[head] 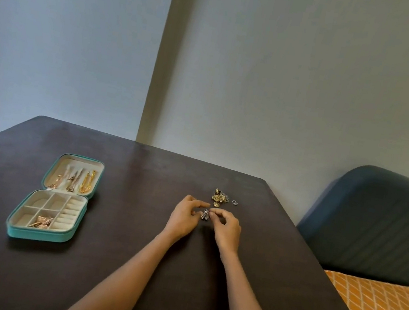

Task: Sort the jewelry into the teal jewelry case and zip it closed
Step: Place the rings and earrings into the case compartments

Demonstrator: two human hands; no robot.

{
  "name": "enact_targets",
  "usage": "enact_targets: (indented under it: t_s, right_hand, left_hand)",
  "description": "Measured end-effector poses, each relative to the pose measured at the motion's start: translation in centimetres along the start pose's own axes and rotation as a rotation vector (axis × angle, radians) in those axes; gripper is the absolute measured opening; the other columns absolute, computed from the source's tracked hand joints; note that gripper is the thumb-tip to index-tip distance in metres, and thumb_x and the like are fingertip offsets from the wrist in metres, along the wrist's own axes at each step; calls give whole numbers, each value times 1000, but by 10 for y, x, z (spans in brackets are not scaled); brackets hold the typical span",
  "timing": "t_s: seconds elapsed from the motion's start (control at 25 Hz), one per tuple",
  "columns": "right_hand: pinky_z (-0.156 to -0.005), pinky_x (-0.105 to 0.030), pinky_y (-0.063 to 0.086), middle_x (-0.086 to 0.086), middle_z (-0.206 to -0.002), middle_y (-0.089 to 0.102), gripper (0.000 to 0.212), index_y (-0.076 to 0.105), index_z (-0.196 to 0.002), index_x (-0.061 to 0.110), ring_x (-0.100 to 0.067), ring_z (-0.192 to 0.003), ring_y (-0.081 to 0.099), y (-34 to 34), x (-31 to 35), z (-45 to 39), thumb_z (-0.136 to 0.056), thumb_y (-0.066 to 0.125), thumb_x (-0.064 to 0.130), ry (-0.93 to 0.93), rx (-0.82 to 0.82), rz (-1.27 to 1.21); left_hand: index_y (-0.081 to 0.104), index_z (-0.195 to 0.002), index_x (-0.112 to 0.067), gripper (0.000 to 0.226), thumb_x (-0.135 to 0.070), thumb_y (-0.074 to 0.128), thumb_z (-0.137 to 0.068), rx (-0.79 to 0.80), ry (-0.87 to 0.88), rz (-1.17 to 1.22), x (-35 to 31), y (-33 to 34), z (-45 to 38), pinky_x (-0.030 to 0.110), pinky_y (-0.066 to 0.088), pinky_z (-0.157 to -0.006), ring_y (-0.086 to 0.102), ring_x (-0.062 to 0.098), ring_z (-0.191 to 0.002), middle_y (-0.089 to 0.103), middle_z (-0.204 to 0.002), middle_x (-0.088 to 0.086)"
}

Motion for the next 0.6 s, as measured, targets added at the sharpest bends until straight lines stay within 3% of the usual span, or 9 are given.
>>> enact_targets:
  t_s: [0.12, 0.2, 0.36, 0.6]
  right_hand:
    - [-77, -12, 44, 9, -97, 60, 11, 71, -93, 21, -7, -93, 59, -9, 11, 3, -89, 63, 15, -57, -35, -216]
    - [-77, -18, 48, 10, -98, 60, 11, 71, -91, 24, -6, -94, 59, -15, 20, 2, -89, 63, 16, -83, 0, -266]
    - [-65, -20, 51, 6, -96, 68, 13, 70, -92, 20, -9, -89, 63, -20, 35, 2, -91, 59, 14, -111, 149, -309]
    - [-67, -17, 52, -4, -91, 70, 11, 68, -90, 18, -9, -79, 64, -24, 51, 10, -89, 62, 8, -117, 133, -373]
  left_hand:
    - [67, -115, -16, 27, -12, 50, -94, -17, -21, 169, -3, -5, 4, 17, 37, -86, 52, 7, -99, 54, -113, -4]
    - [67, -115, -18, 27, -17, 47, -97, -15, -50, 319, -3, -10, 8, 14, 36, -87, 52, 2, -103, 59, -116, -5]
    - [69, -108, -16, 24, -22, 49, -97, 2, -59, 545, -13, -17, 15, 5, 44, -69, 60, -6, -74, 70, -96, -4]
    - [69, -97, -19, 18, -7, 65, -85, 80, -55, 579, -30, -28, 14, 19, 54, -75, 64, 9, -76, 70, -83, 0]
Point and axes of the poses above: each hand's wrist, its own z-axis away from the middle knuckle, its own y-axis out of the palm, x = y × z, the point moved 5 cm from there along -z, towards the middle knuckle
